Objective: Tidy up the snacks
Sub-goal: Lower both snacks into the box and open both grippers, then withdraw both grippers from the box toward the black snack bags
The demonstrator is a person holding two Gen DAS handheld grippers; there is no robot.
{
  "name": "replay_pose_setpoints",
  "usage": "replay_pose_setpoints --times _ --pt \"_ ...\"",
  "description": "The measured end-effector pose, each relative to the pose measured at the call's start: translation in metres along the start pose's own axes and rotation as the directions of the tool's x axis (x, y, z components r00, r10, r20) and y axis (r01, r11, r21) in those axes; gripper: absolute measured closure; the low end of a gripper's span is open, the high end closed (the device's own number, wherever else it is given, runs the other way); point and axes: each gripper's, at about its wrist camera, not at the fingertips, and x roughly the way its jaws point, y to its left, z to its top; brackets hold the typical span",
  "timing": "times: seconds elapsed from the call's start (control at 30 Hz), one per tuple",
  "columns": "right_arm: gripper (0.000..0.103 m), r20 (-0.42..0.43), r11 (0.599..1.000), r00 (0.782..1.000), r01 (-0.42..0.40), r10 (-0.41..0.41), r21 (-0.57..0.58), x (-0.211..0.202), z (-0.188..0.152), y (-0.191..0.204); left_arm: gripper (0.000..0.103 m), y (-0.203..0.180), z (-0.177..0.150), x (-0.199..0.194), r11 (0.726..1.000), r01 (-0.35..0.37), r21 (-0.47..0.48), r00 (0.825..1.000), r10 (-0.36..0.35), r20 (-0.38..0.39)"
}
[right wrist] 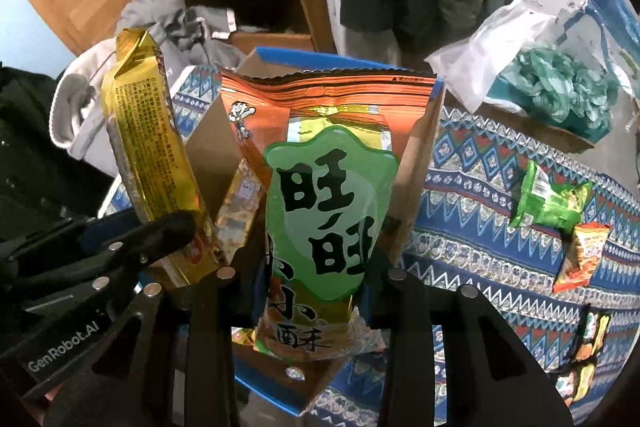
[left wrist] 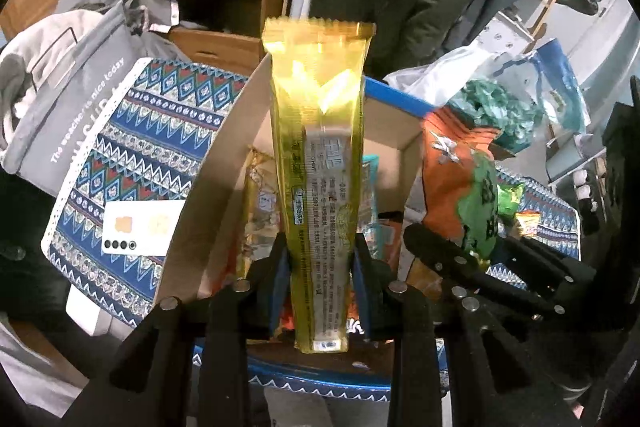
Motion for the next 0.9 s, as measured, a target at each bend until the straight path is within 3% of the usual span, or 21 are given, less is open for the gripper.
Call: replay_pose_setpoints --times 0.1,0.13,0.27,0.6,0.9 --pt "0.055 0.001 1.0 1.0 0.016 -0.016 -0.002 0.002 0.001 0.0 0.072 0.003 0.0 -0.001 1.0 -0.017 -0.002 1.0 0.017 0.009" --pt "0.05 0.005 1.0 1.0 0.021 -0.021 -0.001 0.001 0.001 0.0 0.067 0.003 0.0 -0.001 1.0 -0.023 -0.001 1.0 0.023 0.011" --pt "0.047 0.019 0.999 0.999 0.031 -0.031 0.011 -0.003 0.004 -0.005 0.052 0.005 0.0 -0.004 0.999 -0.043 -0.014 0.999 0.043 0.031" --pt "0.036 0.051 0.998 0.996 0.068 -0.069 0.014 -0.018 0.001 -0.015 0.05 -0.002 -0.003 -0.005 1.0 -0.005 -0.022 1.0 0.006 0.016" --pt "0.031 0.072 0.995 0.993 0.09 -0.092 0.031 -0.036 -0.01 -0.038 0.048 -0.027 -0.009 -0.007 0.999 0.026 0.032 1.0 -0.026 0.003"
